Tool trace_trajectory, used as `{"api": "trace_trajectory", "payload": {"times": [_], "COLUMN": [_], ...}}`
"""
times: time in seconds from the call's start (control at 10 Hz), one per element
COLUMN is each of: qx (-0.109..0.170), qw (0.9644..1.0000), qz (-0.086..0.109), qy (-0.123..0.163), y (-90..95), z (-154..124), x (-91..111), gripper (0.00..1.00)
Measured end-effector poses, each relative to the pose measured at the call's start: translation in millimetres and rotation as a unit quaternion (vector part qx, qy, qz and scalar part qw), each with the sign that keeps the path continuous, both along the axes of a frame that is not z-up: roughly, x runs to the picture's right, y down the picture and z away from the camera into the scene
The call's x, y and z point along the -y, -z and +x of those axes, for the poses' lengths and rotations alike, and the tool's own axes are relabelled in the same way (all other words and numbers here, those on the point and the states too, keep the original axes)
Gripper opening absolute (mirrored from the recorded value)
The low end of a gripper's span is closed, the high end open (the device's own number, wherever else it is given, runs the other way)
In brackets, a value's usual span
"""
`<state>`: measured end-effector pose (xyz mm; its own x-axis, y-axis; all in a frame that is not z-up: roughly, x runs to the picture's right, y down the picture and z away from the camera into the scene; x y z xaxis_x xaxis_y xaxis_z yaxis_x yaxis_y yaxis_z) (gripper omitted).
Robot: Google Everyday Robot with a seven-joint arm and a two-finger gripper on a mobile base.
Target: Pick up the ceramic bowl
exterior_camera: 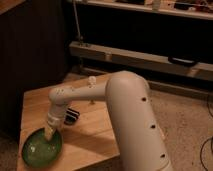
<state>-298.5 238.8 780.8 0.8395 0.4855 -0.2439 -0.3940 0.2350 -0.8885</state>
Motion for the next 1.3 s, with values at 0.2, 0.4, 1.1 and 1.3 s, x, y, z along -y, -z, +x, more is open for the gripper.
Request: {"api": "trace_trajectory", "payload": {"times": [0.2,0.4,1.1,1.3], "qx": [-0.003,-0.001,0.13,0.167], "qw": [1.0,0.9999,0.9876,0.9815], "qz": [0.005,0.01,0.015,0.02], "qy": [-0.003,-0.002,-0.086,-0.091], "y": [-1.3,0.6,62.4,76.8], "z": [2.7,1.6,3.1,-3.0], "x": [2.7,4.5,60.5,65.9], "gripper": [0.23,0.18,0.0,0.0]}}
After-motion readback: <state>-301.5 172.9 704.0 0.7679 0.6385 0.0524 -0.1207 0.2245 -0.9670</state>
